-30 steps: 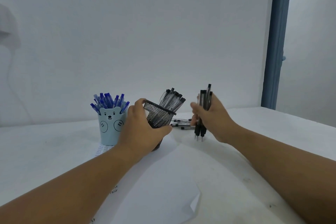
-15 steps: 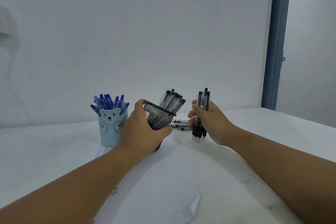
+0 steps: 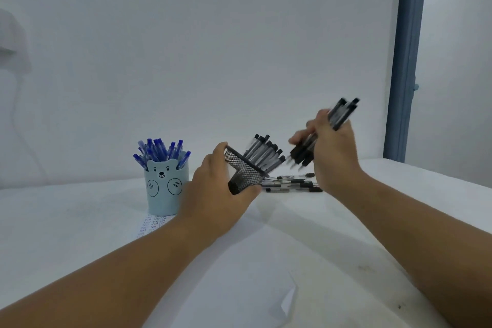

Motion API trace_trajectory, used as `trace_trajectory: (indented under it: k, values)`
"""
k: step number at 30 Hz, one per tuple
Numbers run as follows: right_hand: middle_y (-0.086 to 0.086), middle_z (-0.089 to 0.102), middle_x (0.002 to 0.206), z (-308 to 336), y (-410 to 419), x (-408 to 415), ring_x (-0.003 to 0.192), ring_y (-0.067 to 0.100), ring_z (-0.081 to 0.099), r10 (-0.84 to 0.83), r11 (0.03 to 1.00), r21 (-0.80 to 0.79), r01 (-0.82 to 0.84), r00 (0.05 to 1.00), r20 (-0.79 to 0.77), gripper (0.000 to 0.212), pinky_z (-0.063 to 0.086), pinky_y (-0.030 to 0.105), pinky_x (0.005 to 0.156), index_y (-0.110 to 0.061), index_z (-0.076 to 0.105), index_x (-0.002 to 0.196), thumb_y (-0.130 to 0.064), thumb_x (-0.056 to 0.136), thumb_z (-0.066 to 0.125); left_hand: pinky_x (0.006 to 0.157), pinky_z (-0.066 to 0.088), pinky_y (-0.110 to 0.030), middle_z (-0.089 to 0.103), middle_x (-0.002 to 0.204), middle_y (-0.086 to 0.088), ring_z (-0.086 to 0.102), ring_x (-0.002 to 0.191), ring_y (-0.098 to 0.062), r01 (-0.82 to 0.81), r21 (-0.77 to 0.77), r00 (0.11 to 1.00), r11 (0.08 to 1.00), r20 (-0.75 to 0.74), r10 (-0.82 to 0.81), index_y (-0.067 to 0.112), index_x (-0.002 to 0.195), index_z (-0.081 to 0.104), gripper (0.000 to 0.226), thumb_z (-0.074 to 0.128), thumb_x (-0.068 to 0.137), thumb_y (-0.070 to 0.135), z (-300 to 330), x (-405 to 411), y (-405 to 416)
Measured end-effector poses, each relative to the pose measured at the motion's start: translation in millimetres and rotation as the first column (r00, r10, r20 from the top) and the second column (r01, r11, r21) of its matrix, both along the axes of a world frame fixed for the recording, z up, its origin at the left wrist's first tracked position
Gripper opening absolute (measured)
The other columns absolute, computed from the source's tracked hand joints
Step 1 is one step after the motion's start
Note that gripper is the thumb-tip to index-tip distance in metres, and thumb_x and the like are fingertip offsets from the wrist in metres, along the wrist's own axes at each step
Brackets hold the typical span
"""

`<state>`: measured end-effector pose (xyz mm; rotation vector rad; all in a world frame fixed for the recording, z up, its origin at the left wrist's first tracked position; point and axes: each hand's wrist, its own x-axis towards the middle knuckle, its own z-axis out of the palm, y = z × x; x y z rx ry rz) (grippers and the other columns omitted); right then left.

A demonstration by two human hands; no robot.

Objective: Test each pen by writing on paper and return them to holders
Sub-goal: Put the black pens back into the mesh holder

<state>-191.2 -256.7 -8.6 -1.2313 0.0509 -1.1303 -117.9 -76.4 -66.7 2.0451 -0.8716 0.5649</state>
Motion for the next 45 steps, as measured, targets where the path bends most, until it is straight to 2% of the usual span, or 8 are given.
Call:
trace_trajectory:
  k: [5,15,19,24,29,36,41,45]
  values:
    - [-0.009,0.057,0.061,24.2,32.8,-20.0,0.067,0.022,0.071,0.062,0.997,0.031,-0.070,0.977,0.206,0.014,0.059,0.045,0.076,-0.018,0.043,0.099,-0.028,0.109,0.043,0.105,0.038,-0.043,0.042,0.142,0.009,0.043,0.131,-0.019,-0.051,0.080,0.991,0.996,0.131,0.040,0.030,0.156,0.015,0.096,0.066,0.082,0.063,1.4,-8.9,-8.2]
    - [-0.007,0.075,0.084,0.0,46.6,4.7,0.084,-0.002,0.062,-0.185,0.898,-0.417,0.141,0.980,-0.067,0.008,0.048,0.034,0.087,-0.026,0.047,0.103,-0.033,0.105,0.048,0.097,0.038,-0.042,0.043,0.139,0.009,0.045,0.127,-0.020,-0.044,0.102,0.980,0.994,0.198,0.023,0.027,0.155,0.017,0.095,0.064,0.081,0.064,-2.2,-16.5,-17.1]
    - [0.005,0.072,0.093,1.0,39.2,-0.2,0.077,-0.042,0.032,-0.342,0.805,-0.564,0.185,0.921,-0.186,0.024,0.001,0.042,0.125,-0.012,0.054,0.110,-0.034,0.105,0.048,0.100,0.039,-0.045,0.044,0.138,0.009,0.045,0.129,-0.020,-0.044,0.095,0.984,0.995,0.176,0.027,0.028,0.154,0.017,0.095,0.066,0.080,0.063,-3.6,-14.2,-15.7]
    - [-0.005,0.065,0.087,-7.0,28.8,12.5,0.101,0.015,0.062,-0.230,0.963,-0.219,0.156,0.901,-0.368,0.031,0.046,0.051,0.102,-0.026,0.059,0.088,-0.057,0.085,0.059,0.100,0.038,-0.044,0.043,0.139,0.008,0.043,0.130,-0.020,-0.052,0.066,0.991,0.996,0.127,0.044,0.029,0.154,0.019,0.094,0.067,0.081,0.063,-2.7,-13.9,-13.4]
    - [0.008,0.071,0.104,-13.7,30.9,12.4,0.100,0.017,0.066,0.014,0.990,-0.112,-0.086,0.850,-0.526,0.039,0.042,0.027,0.067,-0.018,0.069,0.108,-0.054,0.091,0.063,0.100,0.039,-0.044,0.042,0.141,0.007,0.043,0.131,-0.021,-0.067,0.062,0.993,0.996,0.098,0.061,0.028,0.154,0.018,0.094,0.067,0.082,0.062,-3.7,-10.7,-13.1]
    - [-0.001,0.064,0.126,-5.0,18.9,13.5,0.116,0.018,0.061,0.127,0.992,0.054,-0.116,0.941,-0.315,0.094,0.049,0.041,0.094,-0.022,0.046,0.141,-0.060,0.064,0.084,0.104,0.040,-0.047,0.042,0.143,0.007,0.045,0.131,-0.021,-0.044,0.000,0.999,0.999,0.029,0.044,0.029,0.153,0.021,0.094,0.070,0.079,0.062,-3.7,-7.5,-10.2]
    - [-0.001,0.074,0.106,-11.1,14.2,11.5,0.091,0.004,0.065,-0.073,0.960,-0.281,0.009,0.973,-0.218,0.018,0.054,0.032,0.083,-0.024,0.071,0.112,-0.029,0.096,0.066,0.106,0.039,-0.047,0.042,0.143,0.009,0.044,0.132,-0.018,0.005,0.004,0.999,1.000,0.050,-0.005,0.031,0.152,0.022,0.093,0.070,0.079,0.063,-4.7,-9.5,-11.7]
    - [-0.006,0.071,0.108,-12.9,17.8,13.9,0.093,0.002,0.064,-0.011,0.958,-0.280,-0.059,0.970,-0.243,0.022,0.053,0.033,0.089,-0.024,0.074,0.106,-0.039,0.098,0.061,0.105,0.039,-0.046,0.043,0.142,0.009,0.044,0.131,-0.018,-0.003,-0.005,0.998,1.000,0.065,0.003,0.030,0.152,0.023,0.094,0.071,0.079,0.063,-4.2,-9.1,-11.4]
